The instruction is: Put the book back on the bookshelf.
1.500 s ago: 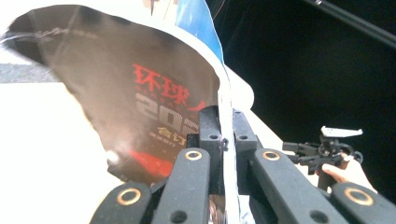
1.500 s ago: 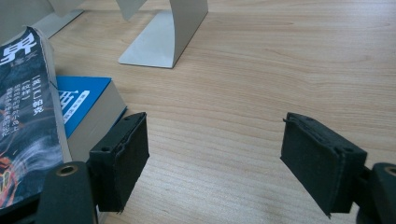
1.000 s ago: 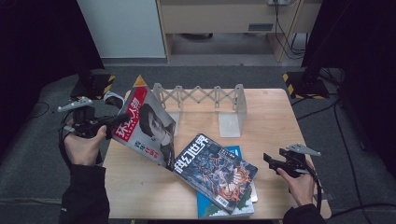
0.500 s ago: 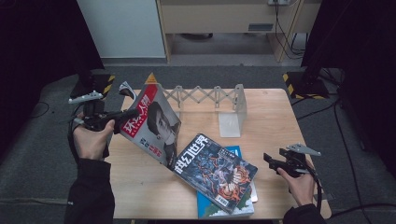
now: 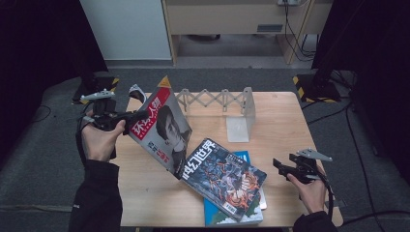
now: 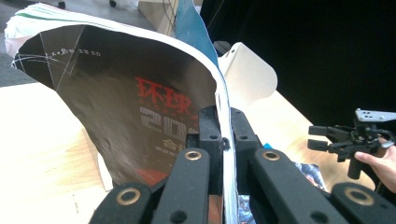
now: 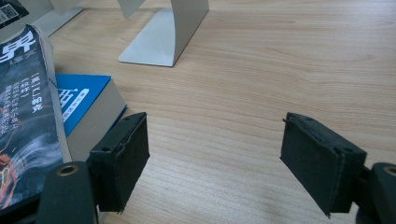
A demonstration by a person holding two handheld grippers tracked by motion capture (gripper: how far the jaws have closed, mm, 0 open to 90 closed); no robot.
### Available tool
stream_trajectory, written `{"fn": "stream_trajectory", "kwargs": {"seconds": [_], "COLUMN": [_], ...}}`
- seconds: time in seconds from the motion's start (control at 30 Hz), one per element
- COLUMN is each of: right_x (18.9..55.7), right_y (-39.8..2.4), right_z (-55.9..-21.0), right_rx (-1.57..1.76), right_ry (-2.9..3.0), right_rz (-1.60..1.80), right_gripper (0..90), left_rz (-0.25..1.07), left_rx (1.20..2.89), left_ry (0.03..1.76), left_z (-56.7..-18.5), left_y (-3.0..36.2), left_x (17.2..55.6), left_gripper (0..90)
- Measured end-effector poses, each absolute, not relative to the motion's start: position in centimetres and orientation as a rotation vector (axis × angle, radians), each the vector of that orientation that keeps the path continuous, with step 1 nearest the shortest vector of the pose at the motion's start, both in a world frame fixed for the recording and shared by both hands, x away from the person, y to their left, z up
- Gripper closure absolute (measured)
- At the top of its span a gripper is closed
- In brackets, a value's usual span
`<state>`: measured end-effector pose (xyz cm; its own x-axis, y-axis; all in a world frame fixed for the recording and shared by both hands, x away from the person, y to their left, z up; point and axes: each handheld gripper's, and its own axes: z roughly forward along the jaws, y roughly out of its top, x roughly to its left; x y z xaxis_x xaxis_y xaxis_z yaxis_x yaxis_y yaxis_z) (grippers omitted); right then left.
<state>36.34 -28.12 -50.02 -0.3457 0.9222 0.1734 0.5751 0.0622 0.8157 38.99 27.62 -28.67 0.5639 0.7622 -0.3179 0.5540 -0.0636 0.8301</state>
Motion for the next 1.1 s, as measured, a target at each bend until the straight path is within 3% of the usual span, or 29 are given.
{"fn": "stream_trajectory", "kwargs": {"seconds": [0.57, 1.1], "right_x": [36.4, 36.4], "right_y": [-28.1, -28.1], "right_z": [-50.0, -50.0], "right_rx": [1.49, 1.489], "right_ry": [1.951, 1.956], "right_rz": [1.194, 1.188], "right_gripper": [23.9, 24.1], "left_rz": [0.344, 0.434], "left_rx": [1.748, 1.7], "left_ry": [1.131, 1.112], "left_z": [-26.2, -29.4], "left_y": [28.2, 27.5], "left_x": [39.1, 40.5], "left_gripper": [86.3, 86.4]}}
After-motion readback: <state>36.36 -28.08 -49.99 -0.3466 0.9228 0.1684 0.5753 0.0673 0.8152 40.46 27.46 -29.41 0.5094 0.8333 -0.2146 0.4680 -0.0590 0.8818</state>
